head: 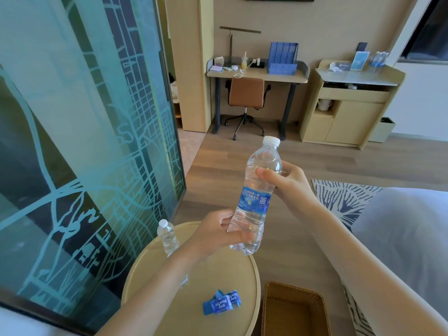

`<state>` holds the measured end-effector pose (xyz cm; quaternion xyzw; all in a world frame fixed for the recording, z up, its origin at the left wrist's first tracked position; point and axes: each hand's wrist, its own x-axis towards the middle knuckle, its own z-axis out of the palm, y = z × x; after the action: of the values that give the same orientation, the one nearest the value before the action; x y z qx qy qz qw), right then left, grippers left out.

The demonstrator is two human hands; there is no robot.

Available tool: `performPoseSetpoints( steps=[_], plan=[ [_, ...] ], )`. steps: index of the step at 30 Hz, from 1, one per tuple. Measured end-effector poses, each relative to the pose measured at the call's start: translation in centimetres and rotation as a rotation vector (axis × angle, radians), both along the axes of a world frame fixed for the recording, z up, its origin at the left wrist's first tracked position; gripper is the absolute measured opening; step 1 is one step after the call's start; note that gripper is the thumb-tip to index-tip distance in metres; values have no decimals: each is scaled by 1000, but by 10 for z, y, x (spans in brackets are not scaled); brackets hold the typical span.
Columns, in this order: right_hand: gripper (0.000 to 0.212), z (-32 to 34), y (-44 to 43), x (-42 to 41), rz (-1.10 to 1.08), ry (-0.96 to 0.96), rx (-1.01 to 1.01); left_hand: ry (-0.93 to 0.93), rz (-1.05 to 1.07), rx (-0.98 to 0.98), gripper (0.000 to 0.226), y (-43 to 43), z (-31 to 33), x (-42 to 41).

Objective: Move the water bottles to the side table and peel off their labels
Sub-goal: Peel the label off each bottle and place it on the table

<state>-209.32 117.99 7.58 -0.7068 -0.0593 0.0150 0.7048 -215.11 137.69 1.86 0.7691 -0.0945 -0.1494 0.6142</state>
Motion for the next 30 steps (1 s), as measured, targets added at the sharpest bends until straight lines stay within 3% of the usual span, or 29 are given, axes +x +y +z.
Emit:
performPoseSetpoints(
  steps=[6, 10, 13, 17, 20, 26, 30],
  plan=[
    [23, 1, 2, -1, -33, 17, -46, 3, -29, -1, 38, 0, -1, 1],
    [22, 3, 10, -2, -133, -42, -45, -19, 59, 82, 74, 0, 1, -1],
    [30, 2, 15, 1, -230, -68, -65, -136, 237, 225, 94, -11, -4, -8],
    [34, -1, 23, 4, -315, -53, -39, -421, 407, 480, 96, -33, -13, -18],
    [38, -2, 28, 5, -342, -55, -43, -556, 543, 553, 90, -40, -16, -15],
    [48, 5, 27, 4, -301, -38, -167, -457, 575, 394, 65, -29, -16, -8],
    [42, 8, 14, 0, -140, -29, -164, -151, 433, 6, 42, -16, -10, -10]
  ],
)
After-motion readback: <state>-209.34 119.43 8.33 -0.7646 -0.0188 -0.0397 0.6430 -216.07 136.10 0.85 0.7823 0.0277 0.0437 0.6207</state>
